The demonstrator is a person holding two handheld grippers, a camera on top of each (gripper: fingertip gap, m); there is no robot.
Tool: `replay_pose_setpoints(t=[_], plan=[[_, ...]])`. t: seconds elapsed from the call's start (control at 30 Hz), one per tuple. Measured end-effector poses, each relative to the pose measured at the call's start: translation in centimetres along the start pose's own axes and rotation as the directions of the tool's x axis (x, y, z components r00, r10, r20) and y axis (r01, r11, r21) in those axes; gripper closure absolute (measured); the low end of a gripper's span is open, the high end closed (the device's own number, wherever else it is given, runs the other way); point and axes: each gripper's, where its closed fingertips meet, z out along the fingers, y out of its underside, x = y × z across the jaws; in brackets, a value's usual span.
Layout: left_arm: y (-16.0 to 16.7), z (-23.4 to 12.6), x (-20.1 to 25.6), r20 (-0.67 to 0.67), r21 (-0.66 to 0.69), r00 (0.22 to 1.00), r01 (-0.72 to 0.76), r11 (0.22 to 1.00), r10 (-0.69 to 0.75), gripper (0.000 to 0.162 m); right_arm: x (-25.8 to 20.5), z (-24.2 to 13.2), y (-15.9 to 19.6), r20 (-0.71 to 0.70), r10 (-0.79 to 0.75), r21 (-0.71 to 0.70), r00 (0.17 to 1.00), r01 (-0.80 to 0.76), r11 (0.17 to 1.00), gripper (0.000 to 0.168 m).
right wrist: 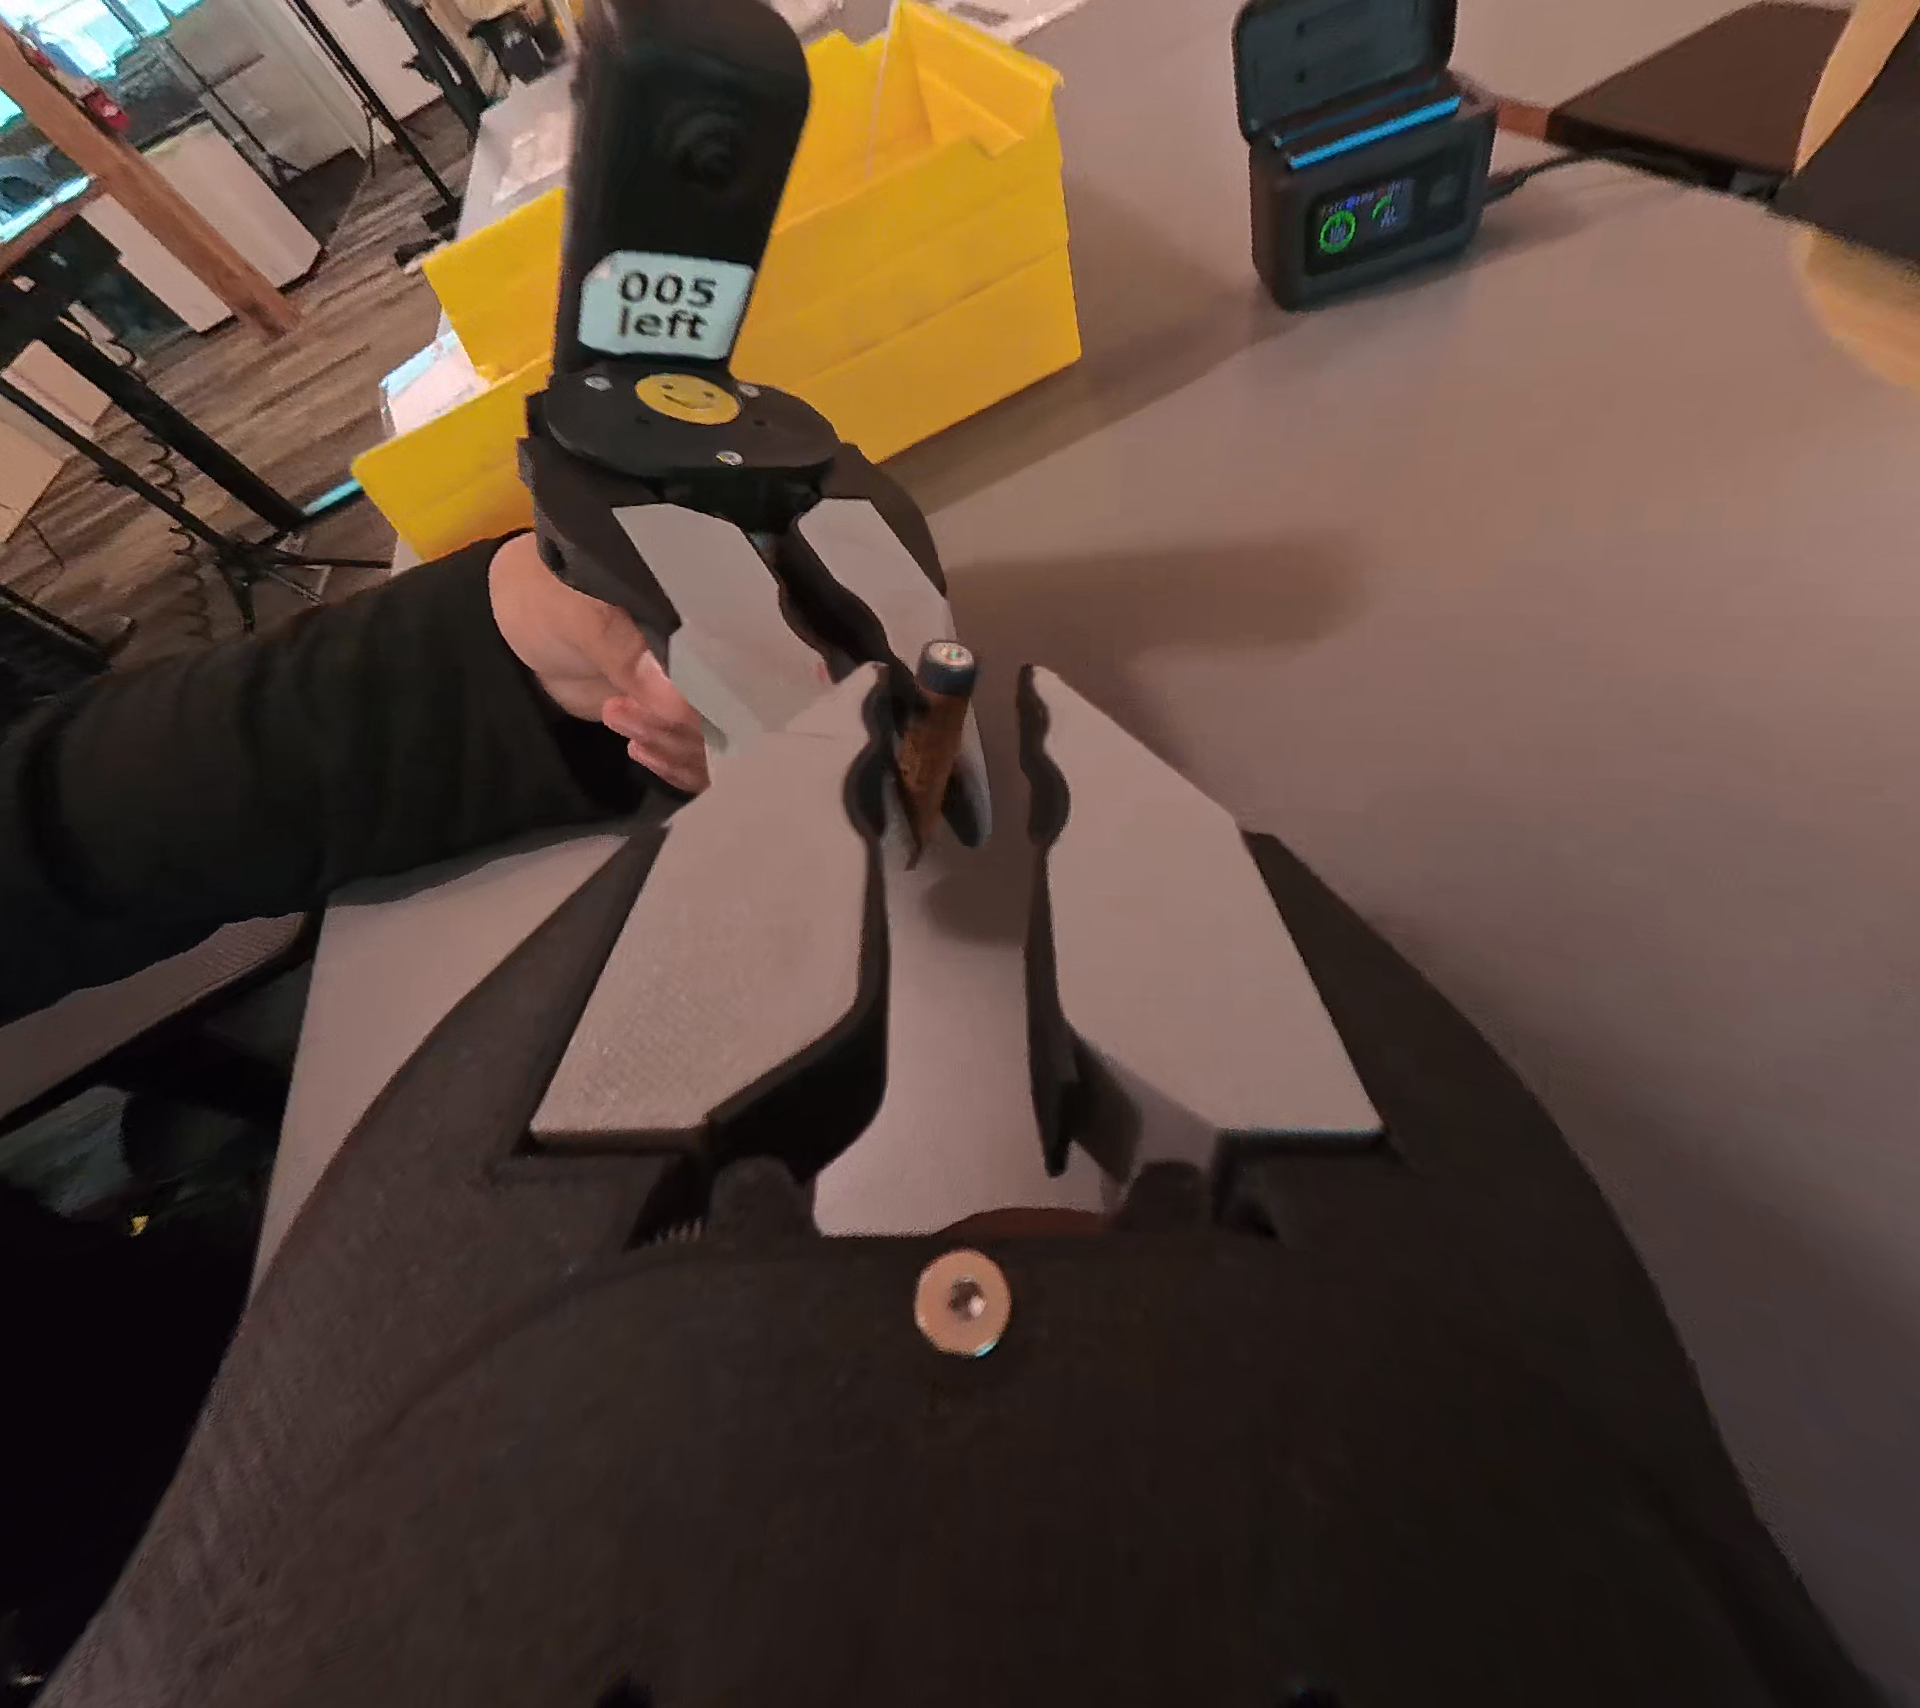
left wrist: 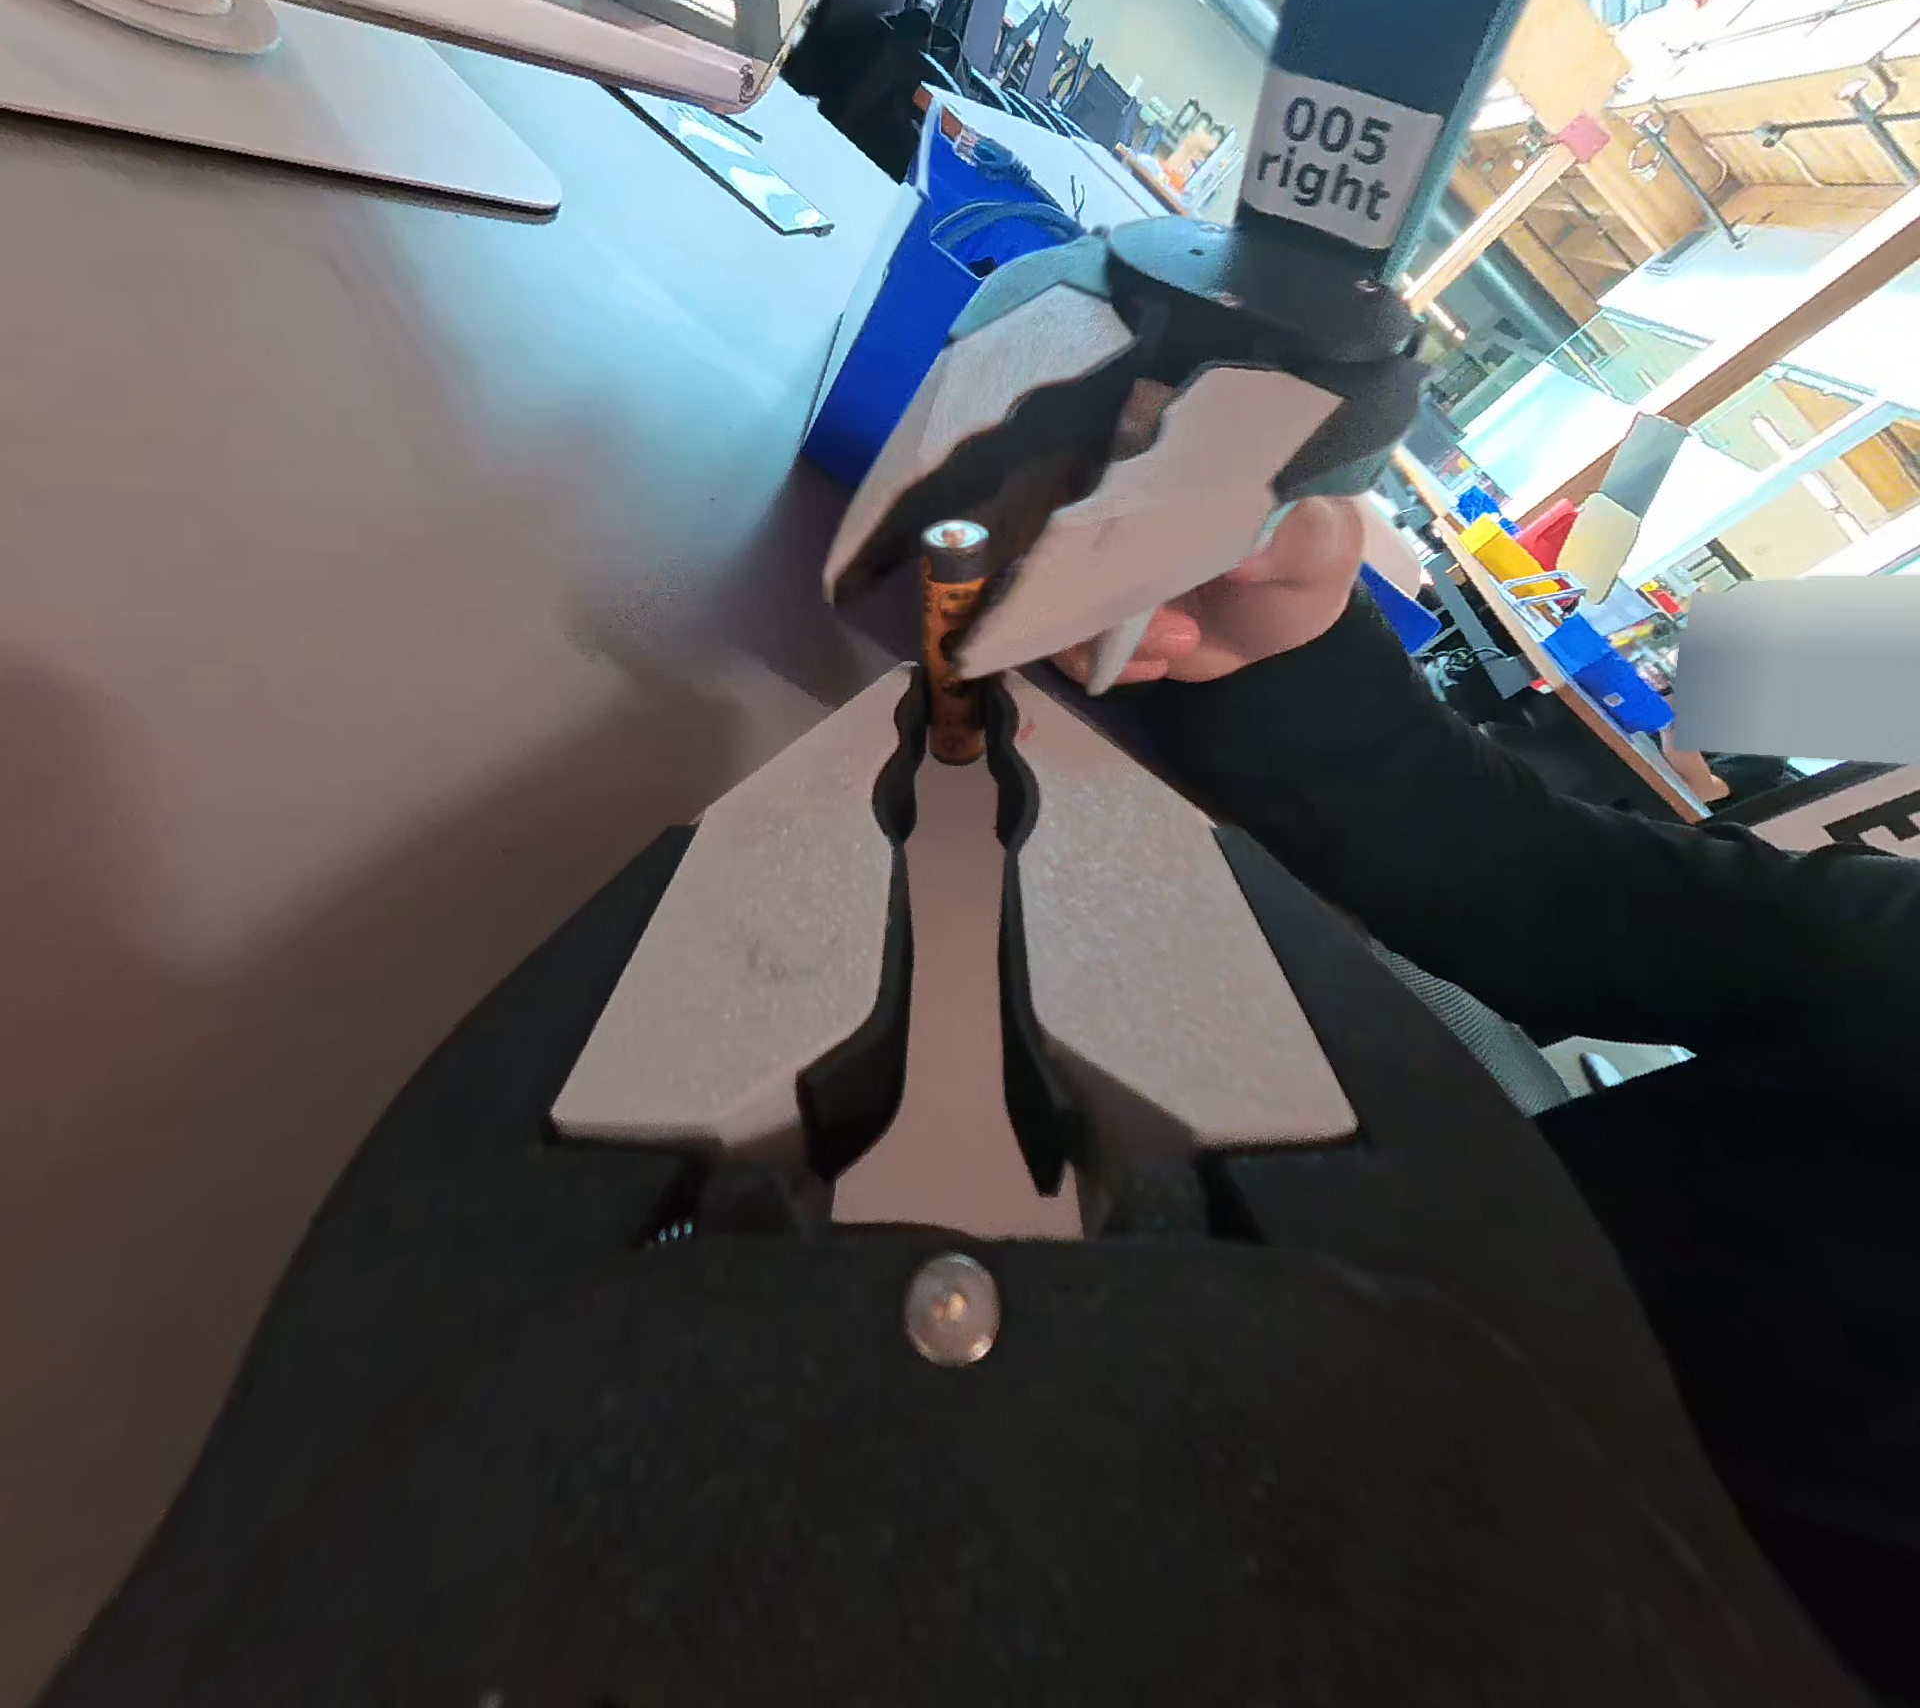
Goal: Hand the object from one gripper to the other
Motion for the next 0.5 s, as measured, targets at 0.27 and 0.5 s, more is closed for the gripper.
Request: replay_pose_setpoints(t=[0.27,0.5], plan=[[-1.1,-1.5,-2.4,0.318,-0.110,0.843,-0.421,0.900,0.433,0.131,1.1,0.2,0.4,0.083,0.300,0.017,0.950,-0.302,0.953,0.161],[-0.6,-1.3,0.2,0.344,-0.325,0.296,-0.853,0.409,0.891,0.126,3.0,-0.5,0.6,0.099,0.513,0.031,0.853,-0.518,0.855,0.161]])
